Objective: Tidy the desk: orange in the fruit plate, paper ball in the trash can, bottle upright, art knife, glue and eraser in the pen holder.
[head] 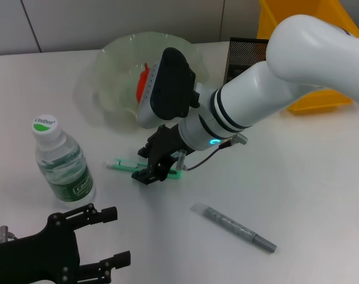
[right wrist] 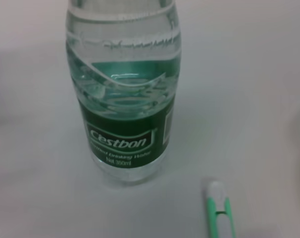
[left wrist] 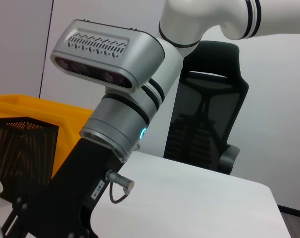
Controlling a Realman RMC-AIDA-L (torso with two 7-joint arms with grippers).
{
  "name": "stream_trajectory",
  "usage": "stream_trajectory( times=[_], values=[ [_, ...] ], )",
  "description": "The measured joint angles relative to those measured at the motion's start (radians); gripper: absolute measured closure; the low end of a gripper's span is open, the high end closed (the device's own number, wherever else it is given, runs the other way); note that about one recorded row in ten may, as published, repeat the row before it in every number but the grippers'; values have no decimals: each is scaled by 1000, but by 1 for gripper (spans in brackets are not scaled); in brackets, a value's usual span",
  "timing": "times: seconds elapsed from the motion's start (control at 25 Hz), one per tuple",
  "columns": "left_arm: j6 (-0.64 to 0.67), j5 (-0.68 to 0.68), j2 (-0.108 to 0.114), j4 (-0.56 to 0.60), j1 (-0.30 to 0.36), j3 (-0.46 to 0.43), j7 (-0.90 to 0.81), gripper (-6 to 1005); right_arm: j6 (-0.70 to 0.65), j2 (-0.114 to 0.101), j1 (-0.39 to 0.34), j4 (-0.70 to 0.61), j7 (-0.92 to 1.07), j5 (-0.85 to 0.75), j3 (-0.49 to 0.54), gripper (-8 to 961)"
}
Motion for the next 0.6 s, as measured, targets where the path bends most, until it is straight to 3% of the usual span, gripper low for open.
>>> stream_trajectory(
  times=[0.6],
  values=[
    [-15, 0, 0, -12, -4, 0, 3, 204, 11, 0, -1, 17, 3, 0, 1, 491]
  ],
)
